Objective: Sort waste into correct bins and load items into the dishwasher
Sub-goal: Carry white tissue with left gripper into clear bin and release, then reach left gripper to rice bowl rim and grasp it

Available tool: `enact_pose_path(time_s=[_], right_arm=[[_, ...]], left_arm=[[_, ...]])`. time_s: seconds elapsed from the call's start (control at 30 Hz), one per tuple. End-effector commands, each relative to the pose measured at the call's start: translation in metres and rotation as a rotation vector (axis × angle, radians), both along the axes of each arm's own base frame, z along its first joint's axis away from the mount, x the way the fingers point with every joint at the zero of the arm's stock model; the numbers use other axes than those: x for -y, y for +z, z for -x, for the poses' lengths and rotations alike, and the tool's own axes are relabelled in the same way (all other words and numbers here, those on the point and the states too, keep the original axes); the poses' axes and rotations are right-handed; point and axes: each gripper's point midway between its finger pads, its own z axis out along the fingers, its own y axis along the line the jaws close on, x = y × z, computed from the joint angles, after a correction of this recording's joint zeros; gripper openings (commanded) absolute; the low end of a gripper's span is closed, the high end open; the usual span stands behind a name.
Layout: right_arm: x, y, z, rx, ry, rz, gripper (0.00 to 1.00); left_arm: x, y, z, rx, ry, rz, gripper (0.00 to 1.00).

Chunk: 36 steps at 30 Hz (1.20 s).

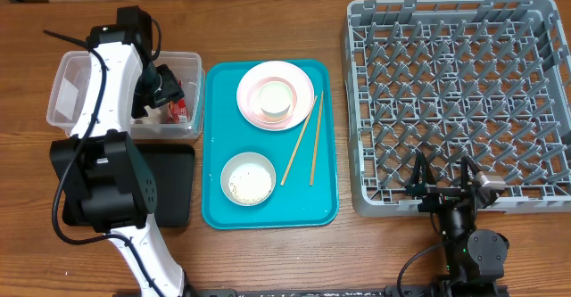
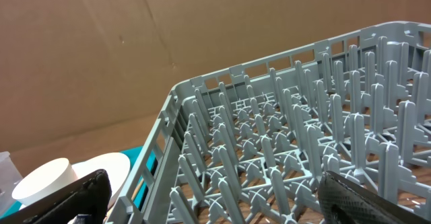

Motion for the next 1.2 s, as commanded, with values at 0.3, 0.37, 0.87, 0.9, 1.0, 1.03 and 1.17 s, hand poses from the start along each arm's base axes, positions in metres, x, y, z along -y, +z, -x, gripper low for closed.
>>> enact_pose_path(time_s=[0.3,0.37,0.87,0.9,1.0,1.03,1.17], right_arm=[[0.001,-0.001,0.000,0.007,-0.006,0.007,1.00],[0.001,-0.001,0.000,0.007,-0.006,0.007,1.00],[0.001,-0.001,0.000,0.007,-0.006,0.007,1.00],[0.001,-0.001,0.000,0.007,-0.006,0.007,1.00],[0.001,-0.001,0.000,0.007,-0.006,0.007,1.00],[0.001,-0.001,0.000,0.007,-0.006,0.007,1.00],[0.001,-0.001,0.000,0.007,-0.006,0.007,1.00]], left_arm=[[0.092,0.162,0.003,0.386,-0.282,0.174,0.71],[0.108,0.178,0.016,0.409,-0.330,0.174,0.72],[0.207,0.153,0.120,0.105,-0.654,0.221,0.70],[0.212,0.150,0.125,0.090,-0.674,0.222,0.70],[0.229,0.138,0.139,0.045,-0.725,0.222,0.70],[0.234,0.134,0.143,0.035,-0.744,0.222,0.70],[0.256,0.117,0.155,0.009,-0.794,0.224,0.70]])
